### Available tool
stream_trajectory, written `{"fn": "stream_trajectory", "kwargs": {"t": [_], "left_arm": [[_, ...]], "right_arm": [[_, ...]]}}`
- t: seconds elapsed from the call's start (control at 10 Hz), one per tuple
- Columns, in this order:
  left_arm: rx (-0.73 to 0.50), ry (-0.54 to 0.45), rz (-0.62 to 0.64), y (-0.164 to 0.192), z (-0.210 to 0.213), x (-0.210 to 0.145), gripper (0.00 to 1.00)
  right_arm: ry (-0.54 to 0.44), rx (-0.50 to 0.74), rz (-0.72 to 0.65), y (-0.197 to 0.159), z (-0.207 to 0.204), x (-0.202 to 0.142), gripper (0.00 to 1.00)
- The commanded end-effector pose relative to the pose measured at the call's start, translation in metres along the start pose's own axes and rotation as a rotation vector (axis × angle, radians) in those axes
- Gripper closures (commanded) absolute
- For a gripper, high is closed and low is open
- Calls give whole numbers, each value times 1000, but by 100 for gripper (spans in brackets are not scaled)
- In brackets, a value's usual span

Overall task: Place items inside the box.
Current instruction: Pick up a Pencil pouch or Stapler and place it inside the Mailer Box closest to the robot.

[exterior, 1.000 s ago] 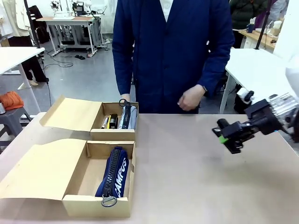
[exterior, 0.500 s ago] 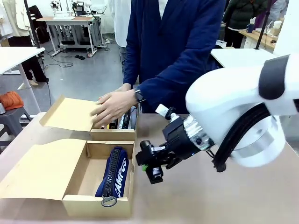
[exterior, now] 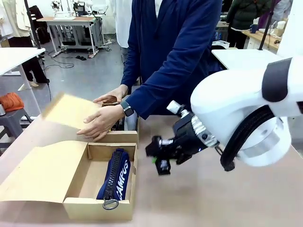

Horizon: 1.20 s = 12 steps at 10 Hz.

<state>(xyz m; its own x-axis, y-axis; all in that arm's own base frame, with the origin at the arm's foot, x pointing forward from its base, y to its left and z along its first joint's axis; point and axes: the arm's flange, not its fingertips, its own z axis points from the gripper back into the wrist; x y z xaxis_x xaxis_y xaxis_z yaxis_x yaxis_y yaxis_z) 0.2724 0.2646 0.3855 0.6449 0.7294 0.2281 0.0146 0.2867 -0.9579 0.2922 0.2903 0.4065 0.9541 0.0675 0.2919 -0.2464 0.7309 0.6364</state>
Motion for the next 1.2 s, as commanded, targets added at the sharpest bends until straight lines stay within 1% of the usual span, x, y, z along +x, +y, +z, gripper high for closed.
{"fn": "stream_trajectory", "kwargs": {"t": [0.0, 0.1, 0.2, 0.3, 0.5, 0.6, 0.7, 0.9, 1.0, 1.1], "left_arm": [[-9, 8, -17, 0, 3, -4, 0], [-9, 8, -17, 0, 3, -4, 0], [-9, 8, -17, 0, 3, -4, 0], [-9, 8, -17, 0, 3, -4, 0], [-9, 8, -17, 0, 3, -4, 0], [-9, 8, -17, 0, 3, -4, 0], [-9, 8, -17, 0, 3, -4, 0], [-9, 8, -17, 0, 3, -4, 0], [-9, 8, -17, 0, 3, -4, 0], [-9, 8, -17, 0, 3, -4, 0]], "right_arm": [[-151, -9, -126, -53, 91, -80, 79], [-192, -45, -184, -66, 101, -94, 79], [-173, -59, -189, -74, 107, -106, 79], [-128, -77, -189, -80, 111, -120, 79], [4, -141, -202, -91, 118, -140, 79], [82, -150, -126, -92, 121, -151, 79], [164, -210, -79, -94, 122, -161, 79], [282, -384, -75, -97, 121, -169, 79], [309, -457, -113, -98, 123, -170, 79], [318, -476, -108, -98, 124, -171, 79]]}}
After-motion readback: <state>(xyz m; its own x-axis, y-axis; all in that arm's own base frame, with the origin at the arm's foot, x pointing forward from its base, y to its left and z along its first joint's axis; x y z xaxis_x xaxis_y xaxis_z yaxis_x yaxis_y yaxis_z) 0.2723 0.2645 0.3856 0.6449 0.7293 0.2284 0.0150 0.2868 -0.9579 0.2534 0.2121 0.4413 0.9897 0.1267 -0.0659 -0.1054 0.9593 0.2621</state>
